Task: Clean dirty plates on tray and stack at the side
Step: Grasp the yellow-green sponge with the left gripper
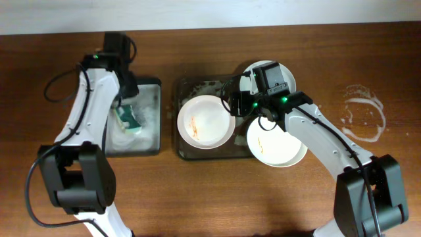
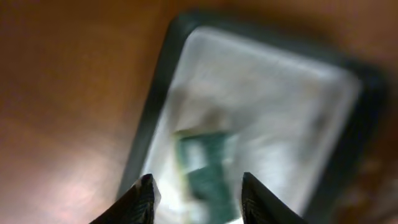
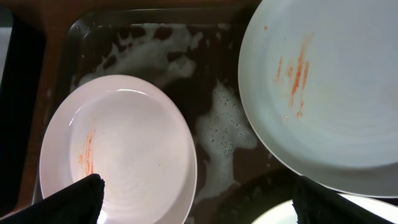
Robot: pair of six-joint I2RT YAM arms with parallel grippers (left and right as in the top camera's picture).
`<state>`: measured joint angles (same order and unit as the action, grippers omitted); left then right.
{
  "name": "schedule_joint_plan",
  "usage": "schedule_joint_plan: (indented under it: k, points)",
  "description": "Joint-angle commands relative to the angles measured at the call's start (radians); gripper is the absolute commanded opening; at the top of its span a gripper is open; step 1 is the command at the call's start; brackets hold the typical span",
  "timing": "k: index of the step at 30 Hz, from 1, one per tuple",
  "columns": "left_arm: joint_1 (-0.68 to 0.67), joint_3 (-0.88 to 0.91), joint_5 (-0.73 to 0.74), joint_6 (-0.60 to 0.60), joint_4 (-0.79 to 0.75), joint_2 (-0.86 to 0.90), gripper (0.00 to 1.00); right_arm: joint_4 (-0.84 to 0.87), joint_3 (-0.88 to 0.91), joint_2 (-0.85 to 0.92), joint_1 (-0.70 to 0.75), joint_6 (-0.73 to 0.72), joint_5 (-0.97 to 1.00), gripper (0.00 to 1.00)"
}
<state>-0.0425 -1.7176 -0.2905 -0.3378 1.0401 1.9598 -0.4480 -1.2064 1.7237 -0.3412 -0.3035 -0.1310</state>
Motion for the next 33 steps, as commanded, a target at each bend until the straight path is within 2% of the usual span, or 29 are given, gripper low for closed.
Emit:
schedule_joint_plan:
  k: [1,9,12,15,19,23,27,28,33]
  points:
    - [-0.003,-0.014,0.149,-0.124,0.009,0.010,0.44,0.002,-0.017,0.004,-0.005,-0.002,0.008,0.97]
    - [-0.058,0.031,0.146,-0.289,0.019,0.109,0.43,0.000,-0.017,0.004,-0.005,-0.001,0.008,0.98]
    - [-0.047,0.031,0.141,-0.375,0.057,0.100,0.43,0.000,-0.017,0.004,-0.005,-0.002,0.008,0.97]
    - [-0.014,0.031,0.142,-0.402,0.119,0.084,0.44,0.000,-0.017,0.004,-0.005,-0.002,0.008,0.98]
    - [0.040,0.031,0.142,-0.383,0.190,0.046,0.44,0.000,-0.016,0.005,-0.006,-0.002,0.008,0.97]
    - [0.073,0.031,0.145,-0.230,0.196,0.019,0.45,0.018,-0.016,0.012,-0.006,-0.002,0.004,0.98]
    - [0.085,0.066,0.146,-0.187,0.180,0.020,0.57,0.030,-0.016,0.024,-0.006,-0.002,-0.019,0.98]
    - [0.088,0.080,0.146,-0.187,0.176,0.020,0.64,0.030,-0.016,0.026,-0.006,-0.002,-0.019,0.98]
    - [0.106,0.158,0.200,-0.162,0.140,0.019,0.69,0.029,-0.016,0.054,-0.006,-0.001,-0.026,0.98]
